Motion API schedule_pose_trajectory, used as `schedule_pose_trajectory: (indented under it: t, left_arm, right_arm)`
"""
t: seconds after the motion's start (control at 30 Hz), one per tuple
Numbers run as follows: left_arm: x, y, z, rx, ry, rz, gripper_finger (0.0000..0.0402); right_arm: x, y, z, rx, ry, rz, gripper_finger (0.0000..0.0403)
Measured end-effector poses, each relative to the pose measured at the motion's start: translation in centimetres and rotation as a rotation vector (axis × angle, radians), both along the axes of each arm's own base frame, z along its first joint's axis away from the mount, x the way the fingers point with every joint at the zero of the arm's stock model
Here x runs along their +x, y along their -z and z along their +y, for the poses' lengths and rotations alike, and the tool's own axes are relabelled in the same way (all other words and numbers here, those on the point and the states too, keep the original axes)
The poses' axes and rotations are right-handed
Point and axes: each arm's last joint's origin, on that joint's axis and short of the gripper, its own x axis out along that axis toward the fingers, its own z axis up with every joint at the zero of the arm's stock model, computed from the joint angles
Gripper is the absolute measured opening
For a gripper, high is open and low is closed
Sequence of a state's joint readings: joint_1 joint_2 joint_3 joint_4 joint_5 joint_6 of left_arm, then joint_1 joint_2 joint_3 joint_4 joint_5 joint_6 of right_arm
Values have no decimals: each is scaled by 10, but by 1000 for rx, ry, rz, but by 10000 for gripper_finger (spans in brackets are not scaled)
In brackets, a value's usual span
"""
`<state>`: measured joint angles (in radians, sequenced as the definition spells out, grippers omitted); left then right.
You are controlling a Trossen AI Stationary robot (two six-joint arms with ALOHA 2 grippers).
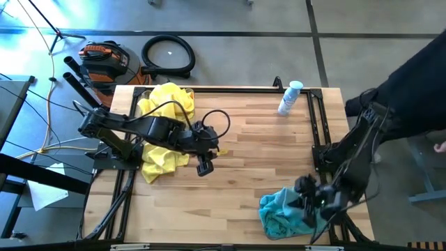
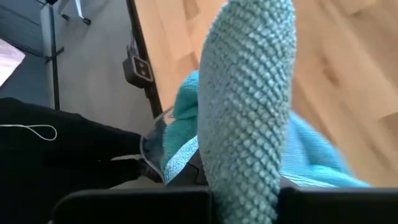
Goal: Sort microfiber towel by color & place in baskets
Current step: Put the blue towel into the bottom transparent bin
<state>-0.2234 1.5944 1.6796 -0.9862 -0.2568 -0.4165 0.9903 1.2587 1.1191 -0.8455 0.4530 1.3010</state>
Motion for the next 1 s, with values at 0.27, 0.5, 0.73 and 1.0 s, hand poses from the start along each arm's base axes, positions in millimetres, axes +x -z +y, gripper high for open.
schedule_pose_trajectory:
  t: [0.27,0.5,0.73,1.0]
  left_arm:
    - [0,9,0,-23,-37,26,127]
    - [0,9,0,-28,-42,24,127]
    - [0,9,0,-45,-61,21,127]
    - [0,9,-1,-70,-63,23,127]
  right_arm:
    - [26,47,45,18,-65,124,1]
    - [37,97,67,-25,-45,301,18]
    - [43,137,77,-75,35,415,50]
    - [50,151,84,-39,43,406,113]
